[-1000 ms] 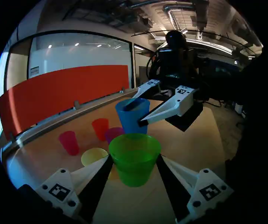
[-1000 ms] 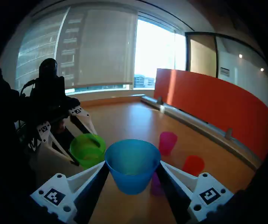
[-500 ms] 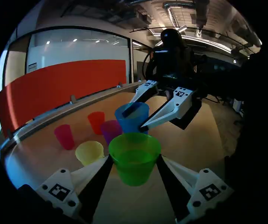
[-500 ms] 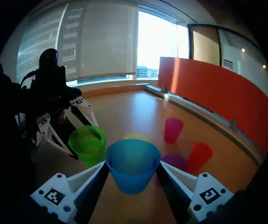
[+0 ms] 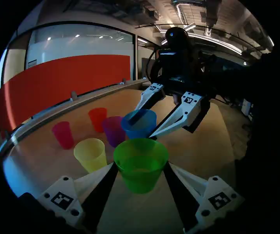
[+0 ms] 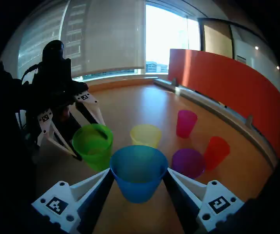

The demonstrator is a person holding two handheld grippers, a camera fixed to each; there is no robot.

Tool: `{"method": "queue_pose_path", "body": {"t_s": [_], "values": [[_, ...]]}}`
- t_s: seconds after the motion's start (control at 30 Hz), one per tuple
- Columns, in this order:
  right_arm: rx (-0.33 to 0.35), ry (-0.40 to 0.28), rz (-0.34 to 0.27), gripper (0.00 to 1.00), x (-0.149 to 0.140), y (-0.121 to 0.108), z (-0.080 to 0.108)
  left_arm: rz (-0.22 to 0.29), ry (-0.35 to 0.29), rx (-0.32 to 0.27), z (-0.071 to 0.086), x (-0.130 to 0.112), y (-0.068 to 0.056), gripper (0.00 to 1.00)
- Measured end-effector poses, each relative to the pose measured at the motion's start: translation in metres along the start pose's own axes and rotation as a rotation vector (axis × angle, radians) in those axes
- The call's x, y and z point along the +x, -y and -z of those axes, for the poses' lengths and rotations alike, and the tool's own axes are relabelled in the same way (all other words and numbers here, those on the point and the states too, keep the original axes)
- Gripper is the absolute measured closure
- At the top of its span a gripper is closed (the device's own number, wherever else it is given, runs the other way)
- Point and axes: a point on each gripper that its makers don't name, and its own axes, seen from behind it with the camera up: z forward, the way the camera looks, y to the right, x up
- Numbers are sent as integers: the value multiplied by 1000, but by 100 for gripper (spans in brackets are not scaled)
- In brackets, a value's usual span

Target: Pour water

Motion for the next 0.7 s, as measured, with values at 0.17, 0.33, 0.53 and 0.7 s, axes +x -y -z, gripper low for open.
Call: {"method": "queue_pose_path", "body": {"t_s": [0.17, 0.33, 0.53, 0.7], "values": [[-1, 15, 4, 12, -7, -3, -2, 5, 14, -3, -1, -4, 2, 17], [1, 24, 11, 12, -13, -4, -5, 5, 24, -2, -3, -8, 5, 17], [3, 35, 34, 12, -20, -4, -8, 5, 35, 0, -4, -13, 6, 17], [4, 54, 50, 12, -26, -4, -11, 6, 43, 0, -5, -17, 7, 17]]}}
